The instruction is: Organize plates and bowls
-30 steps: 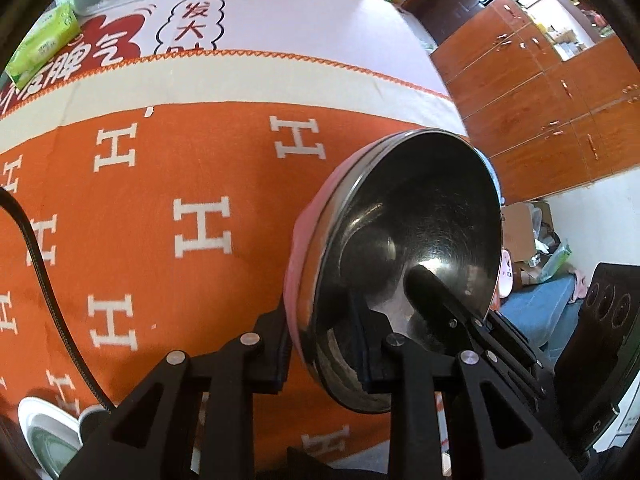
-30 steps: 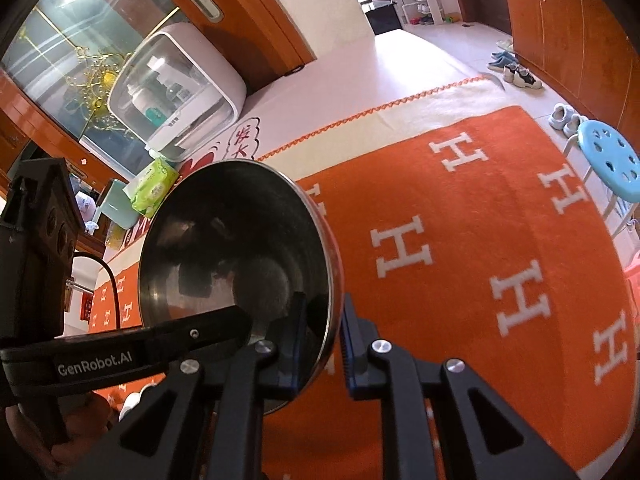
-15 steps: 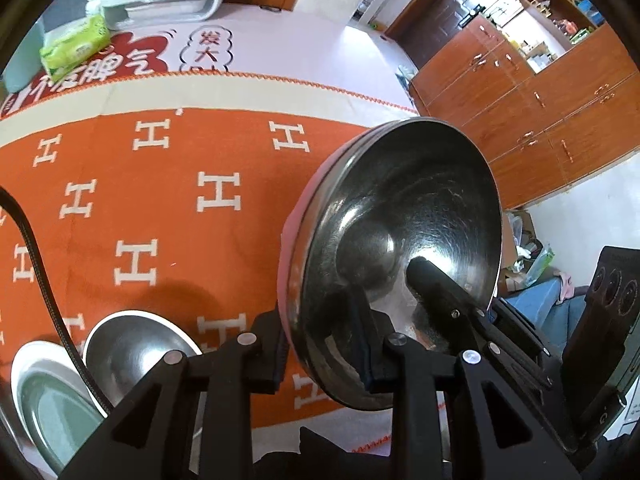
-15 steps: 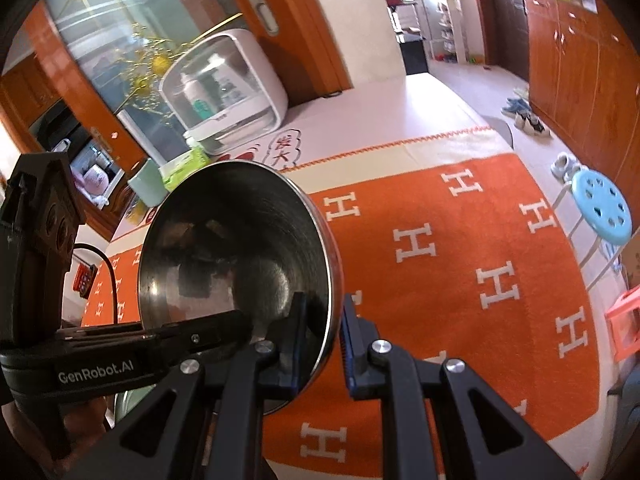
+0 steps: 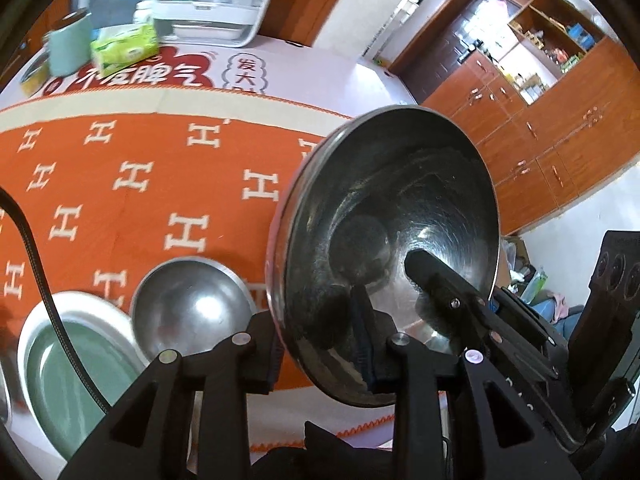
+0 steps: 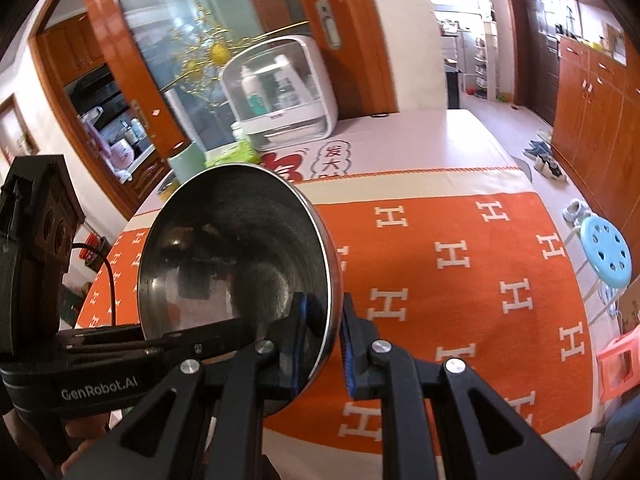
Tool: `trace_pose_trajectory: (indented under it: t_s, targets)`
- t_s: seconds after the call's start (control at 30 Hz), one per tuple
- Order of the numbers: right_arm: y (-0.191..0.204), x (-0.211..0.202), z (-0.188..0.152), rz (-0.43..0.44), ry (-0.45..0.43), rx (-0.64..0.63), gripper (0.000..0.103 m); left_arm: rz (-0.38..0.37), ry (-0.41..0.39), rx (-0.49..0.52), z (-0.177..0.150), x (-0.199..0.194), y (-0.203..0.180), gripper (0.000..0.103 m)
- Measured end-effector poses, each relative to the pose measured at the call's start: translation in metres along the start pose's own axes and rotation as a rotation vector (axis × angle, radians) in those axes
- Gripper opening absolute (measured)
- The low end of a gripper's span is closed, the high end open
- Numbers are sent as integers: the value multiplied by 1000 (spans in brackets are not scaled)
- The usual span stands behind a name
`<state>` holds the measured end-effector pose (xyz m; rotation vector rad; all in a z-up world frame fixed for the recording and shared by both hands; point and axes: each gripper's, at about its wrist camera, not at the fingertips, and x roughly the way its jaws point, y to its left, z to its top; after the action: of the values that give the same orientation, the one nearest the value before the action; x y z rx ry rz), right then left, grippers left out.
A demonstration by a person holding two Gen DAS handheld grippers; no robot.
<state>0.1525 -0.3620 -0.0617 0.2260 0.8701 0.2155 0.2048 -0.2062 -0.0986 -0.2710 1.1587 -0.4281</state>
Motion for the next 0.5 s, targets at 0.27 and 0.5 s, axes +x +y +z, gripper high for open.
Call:
trace_pose_trajectory:
  t_s: [0.27,0.5]
  targets:
    - [58,6,-9,63,18,-65,15,23,-44,-67,-30,-41,49,29]
    - [116,15,-18,119,30,-101,15,62,-71,-108,-46,-85,100,30]
